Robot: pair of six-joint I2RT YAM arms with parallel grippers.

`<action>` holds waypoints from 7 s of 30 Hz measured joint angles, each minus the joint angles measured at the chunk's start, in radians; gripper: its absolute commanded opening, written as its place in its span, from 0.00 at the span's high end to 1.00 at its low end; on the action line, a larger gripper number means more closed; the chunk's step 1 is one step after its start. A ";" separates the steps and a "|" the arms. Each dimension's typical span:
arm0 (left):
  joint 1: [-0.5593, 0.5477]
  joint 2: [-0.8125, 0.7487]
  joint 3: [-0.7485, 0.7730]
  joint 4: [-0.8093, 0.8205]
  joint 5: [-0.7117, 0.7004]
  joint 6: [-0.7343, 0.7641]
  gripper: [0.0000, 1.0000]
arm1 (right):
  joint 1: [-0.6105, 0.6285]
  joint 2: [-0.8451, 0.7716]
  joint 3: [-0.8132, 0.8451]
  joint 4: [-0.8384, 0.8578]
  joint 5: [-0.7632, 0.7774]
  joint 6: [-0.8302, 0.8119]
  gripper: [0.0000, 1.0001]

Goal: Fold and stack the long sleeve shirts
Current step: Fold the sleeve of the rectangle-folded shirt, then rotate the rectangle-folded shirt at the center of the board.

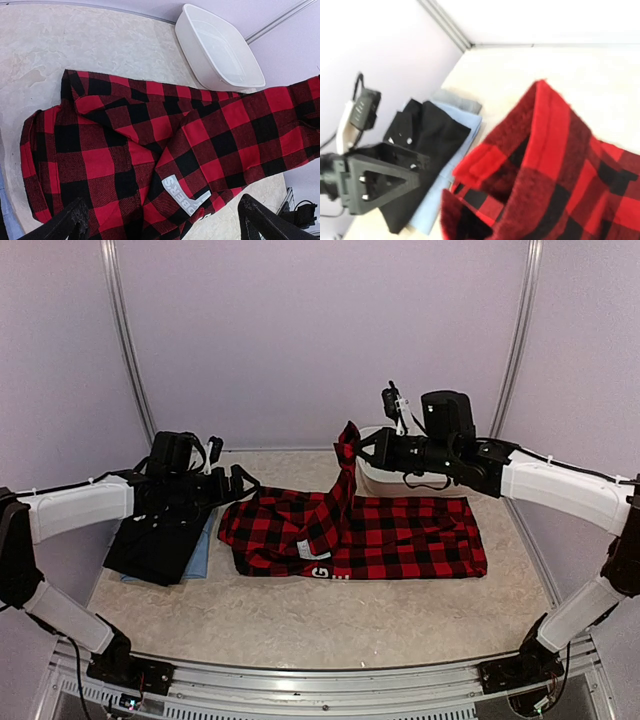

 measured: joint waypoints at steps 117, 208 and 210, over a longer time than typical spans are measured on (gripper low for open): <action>-0.165 0.106 0.083 -0.118 -0.204 0.122 0.01 | -0.518 -0.163 -0.569 -0.394 0.151 -0.217 0.76; -0.126 0.702 0.442 0.035 -0.101 0.095 0.01 | -0.401 -0.021 -0.610 -0.165 0.036 -0.208 0.67; -0.116 0.728 0.486 0.021 -0.101 0.109 0.01 | -0.351 -0.043 -0.629 -0.166 0.040 -0.177 0.67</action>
